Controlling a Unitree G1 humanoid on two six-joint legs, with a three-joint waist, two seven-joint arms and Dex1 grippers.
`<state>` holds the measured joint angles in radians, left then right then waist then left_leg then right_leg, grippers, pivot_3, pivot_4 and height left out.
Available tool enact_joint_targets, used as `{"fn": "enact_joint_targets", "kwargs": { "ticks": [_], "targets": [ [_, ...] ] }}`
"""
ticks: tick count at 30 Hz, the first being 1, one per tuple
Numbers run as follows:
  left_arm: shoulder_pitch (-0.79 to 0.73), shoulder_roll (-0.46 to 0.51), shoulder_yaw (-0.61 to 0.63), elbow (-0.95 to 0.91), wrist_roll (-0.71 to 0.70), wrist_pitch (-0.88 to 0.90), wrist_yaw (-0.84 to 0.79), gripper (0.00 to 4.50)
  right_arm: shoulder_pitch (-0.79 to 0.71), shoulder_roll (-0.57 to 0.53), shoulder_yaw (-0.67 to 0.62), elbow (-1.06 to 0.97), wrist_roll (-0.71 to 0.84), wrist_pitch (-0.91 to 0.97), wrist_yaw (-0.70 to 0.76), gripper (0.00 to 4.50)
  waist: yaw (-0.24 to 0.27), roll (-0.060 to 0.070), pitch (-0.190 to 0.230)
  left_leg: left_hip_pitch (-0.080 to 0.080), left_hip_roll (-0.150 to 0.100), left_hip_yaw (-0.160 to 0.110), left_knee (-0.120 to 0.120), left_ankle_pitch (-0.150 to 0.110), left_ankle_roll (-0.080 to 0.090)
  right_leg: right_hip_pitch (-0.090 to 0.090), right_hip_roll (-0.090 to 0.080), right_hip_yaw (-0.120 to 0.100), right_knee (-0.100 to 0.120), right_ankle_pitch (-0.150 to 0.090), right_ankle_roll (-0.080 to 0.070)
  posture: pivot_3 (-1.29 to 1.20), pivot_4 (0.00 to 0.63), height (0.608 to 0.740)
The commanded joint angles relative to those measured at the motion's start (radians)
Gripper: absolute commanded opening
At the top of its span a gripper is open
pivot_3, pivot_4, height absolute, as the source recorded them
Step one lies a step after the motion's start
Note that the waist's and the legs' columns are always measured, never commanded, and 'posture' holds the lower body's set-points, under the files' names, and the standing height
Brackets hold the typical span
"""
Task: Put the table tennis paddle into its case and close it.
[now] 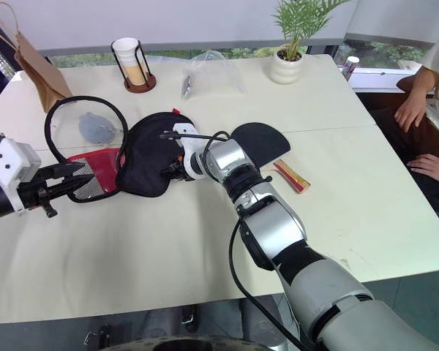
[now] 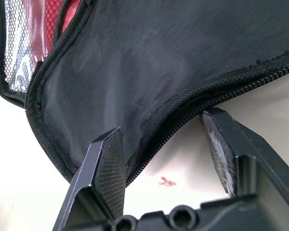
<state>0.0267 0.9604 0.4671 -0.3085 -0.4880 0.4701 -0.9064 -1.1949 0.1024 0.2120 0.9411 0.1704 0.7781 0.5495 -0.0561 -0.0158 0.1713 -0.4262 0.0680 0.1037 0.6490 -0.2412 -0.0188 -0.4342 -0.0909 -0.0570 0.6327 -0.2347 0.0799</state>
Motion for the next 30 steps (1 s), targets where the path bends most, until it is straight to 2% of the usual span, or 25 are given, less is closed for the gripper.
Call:
{"fn": "enact_joint_targets", "kwargs": {
  "ticks": [1,2,6,12,16,24,30],
  "targets": [
    [-0.007,0.014,0.048,-0.013,0.01,-0.021,0.004,1.44,0.024,0.019,0.002,0.02,-0.039,-0.003,-0.032,2.19,-0.003,0.0,0.0,0.0,0.0,0.0,0.0,0.0,0.0,0.0,0.0,0.0,0.0,0.0,0.0,0.0,0.15,0.74],
    [-0.008,0.014,0.049,-0.012,0.012,-0.023,0.004,1.44,0.036,0.022,0.011,0.016,-0.053,-0.014,-0.038,1.85,-0.005,0.0,0.0,0.0,0.0,0.0,0.0,0.0,0.0,0.0,0.0,0.0,0.0,0.0,0.0,0.0,0.15,0.74],
    [-0.011,0.014,0.051,-0.009,0.021,-0.03,0.006,1.44,0.075,0.027,0.033,-0.014,-0.089,-0.02,-0.038,0.03,-0.011,-0.001,0.0,0.0,0.0,0.0,0.0,0.0,0.0,0.0,0.0,0.0,0.0,0.0,0.0,0.0,0.15,0.74],
    [-0.023,0.011,0.041,0.014,0.042,-0.058,0.007,1.44,0.139,-0.004,0.071,-0.106,-0.135,-0.001,-0.027,0.03,-0.012,0.0,-0.001,0.0,0.0,0.0,-0.001,0.0,0.0,0.0,0.0,0.0,0.0,0.0,0.0,0.0,0.15,0.74],
    [-0.031,0.008,0.036,0.024,0.051,-0.07,0.009,1.44,0.189,-0.059,0.075,-0.242,-0.129,0.084,-0.001,0.03,-0.001,-0.001,-0.001,0.0,0.0,0.0,0.0,0.0,0.0,0.001,-0.001,0.0,0.0,0.0,0.0,0.0,0.15,0.74],
    [-0.043,-0.001,0.014,0.037,0.062,-0.087,0.011,1.44,0.381,-0.305,0.06,-0.714,-0.073,0.354,0.061,0.03,0.046,-0.001,-0.001,0.0,-0.003,0.0,0.0,0.0,0.0,0.002,-0.005,-0.001,-0.003,-0.002,-0.004,0.0,0.15,0.74],
    [-0.064,-0.006,-0.016,0.051,0.069,-0.095,0.004,1.44,0.479,-0.438,0.023,-0.957,-0.008,0.513,0.06,0.03,0.045,-0.002,-0.002,0.0,-0.003,0.0,0.0,0.0,0.0,0.002,-0.005,-0.001,-0.003,-0.002,-0.004,0.0,0.15,0.74]
  ]
}}
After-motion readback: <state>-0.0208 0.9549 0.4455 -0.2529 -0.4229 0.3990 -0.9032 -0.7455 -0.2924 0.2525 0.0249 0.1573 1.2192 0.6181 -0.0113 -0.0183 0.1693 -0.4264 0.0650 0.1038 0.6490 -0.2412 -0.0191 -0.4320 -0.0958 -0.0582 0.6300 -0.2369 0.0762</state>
